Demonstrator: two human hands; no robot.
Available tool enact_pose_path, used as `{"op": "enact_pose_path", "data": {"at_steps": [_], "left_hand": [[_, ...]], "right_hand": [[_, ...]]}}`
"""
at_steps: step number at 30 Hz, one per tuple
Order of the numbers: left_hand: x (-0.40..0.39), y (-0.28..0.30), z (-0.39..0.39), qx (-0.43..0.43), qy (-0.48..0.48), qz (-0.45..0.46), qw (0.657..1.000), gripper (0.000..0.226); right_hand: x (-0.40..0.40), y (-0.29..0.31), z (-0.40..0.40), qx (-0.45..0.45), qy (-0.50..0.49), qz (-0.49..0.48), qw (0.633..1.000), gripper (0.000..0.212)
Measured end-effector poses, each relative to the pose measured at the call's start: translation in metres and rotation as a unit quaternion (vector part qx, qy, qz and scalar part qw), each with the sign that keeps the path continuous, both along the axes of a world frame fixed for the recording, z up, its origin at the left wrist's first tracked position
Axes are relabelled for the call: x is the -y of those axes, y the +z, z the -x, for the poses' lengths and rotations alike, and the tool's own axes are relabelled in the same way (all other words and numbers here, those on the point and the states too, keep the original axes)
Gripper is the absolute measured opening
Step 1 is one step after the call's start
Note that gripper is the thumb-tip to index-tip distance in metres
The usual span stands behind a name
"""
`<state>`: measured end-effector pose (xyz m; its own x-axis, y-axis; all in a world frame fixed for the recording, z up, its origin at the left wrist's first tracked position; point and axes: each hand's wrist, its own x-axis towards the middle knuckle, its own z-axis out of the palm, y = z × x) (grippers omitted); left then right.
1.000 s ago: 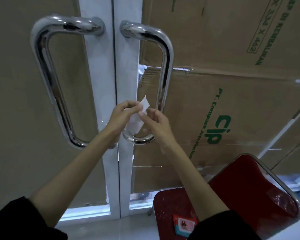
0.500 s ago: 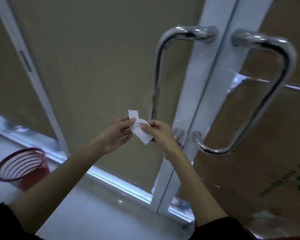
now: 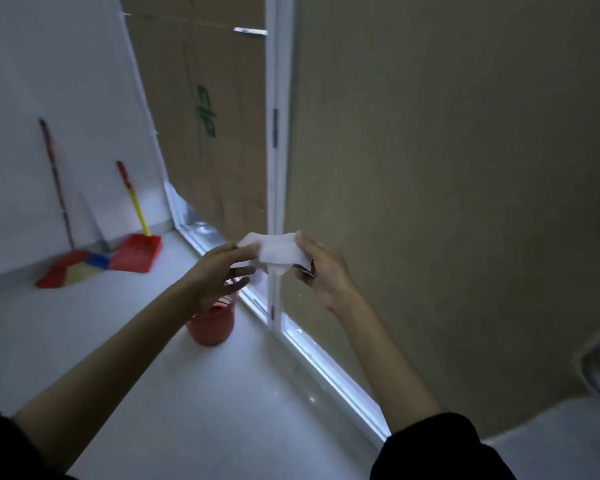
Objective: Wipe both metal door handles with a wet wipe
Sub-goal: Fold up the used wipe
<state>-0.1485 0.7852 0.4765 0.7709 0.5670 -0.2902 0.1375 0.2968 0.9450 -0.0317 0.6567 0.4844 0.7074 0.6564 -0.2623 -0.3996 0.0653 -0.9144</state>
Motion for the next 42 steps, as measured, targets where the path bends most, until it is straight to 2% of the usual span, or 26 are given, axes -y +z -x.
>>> {"op": "enact_pose_path", "data": {"at_steps": [3,8,12,16,20,23,25,28,33,36,42], "left_hand": [[-0.078,-0.007,0.015,-0.005,0.033,0.011,0.999,0.024],[-0.173,-0.009,0.019,0.019,0.091,0.029,0.995,0.015],[-0.241,-0.016,0.011,0.005,0.1,0.026,0.995,0.011],[-0.295,-0.038,-0.007,-0.019,0.085,0.036,0.996,0.009],[-0.371,-0.072,-0.036,-0.053,0.081,0.007,0.995,0.02],[-0.424,-0.111,-0.064,-0.063,0.088,0.015,0.994,0.023],[-0.453,-0.132,-0.082,-0.07,0.098,0.029,0.992,0.017],[-0.491,-0.164,-0.103,-0.085,0.116,0.064,0.988,0.015],[-0.547,-0.241,-0.125,-0.112,0.118,0.099,0.982,0.024],[-0.568,-0.319,-0.133,-0.152,0.118,0.079,0.978,0.012],[-0.582,-0.506,-0.137,-0.2,0.122,0.086,0.968,0.012]], "right_hand": [[-0.085,-0.005,0.009,-0.084,0.002,-0.012,0.996,0.019],[-0.189,-0.009,0.009,-0.112,0.081,-0.018,0.99,0.036],[-0.259,-0.007,0.001,-0.087,0.157,-0.016,0.984,0.038],[-0.316,-0.02,-0.021,-0.037,0.165,0.004,0.986,0.034],[-0.385,-0.053,-0.056,-0.009,0.142,0.031,0.989,0.028],[-0.436,-0.094,-0.081,-0.003,0.165,0.068,0.984,0.015],[-0.468,-0.122,-0.093,-0.018,0.162,0.072,0.984,0.015],[-0.511,-0.163,-0.107,-0.061,0.129,0.064,0.988,0.02],[-0.572,-0.254,-0.131,-0.103,0.077,0.063,0.99,0.009],[-0.594,-0.335,-0.137,-0.127,0.044,0.077,0.988,0.013],[-0.6,-0.512,-0.135,-0.135,0.001,0.127,0.983,0.011]]}}
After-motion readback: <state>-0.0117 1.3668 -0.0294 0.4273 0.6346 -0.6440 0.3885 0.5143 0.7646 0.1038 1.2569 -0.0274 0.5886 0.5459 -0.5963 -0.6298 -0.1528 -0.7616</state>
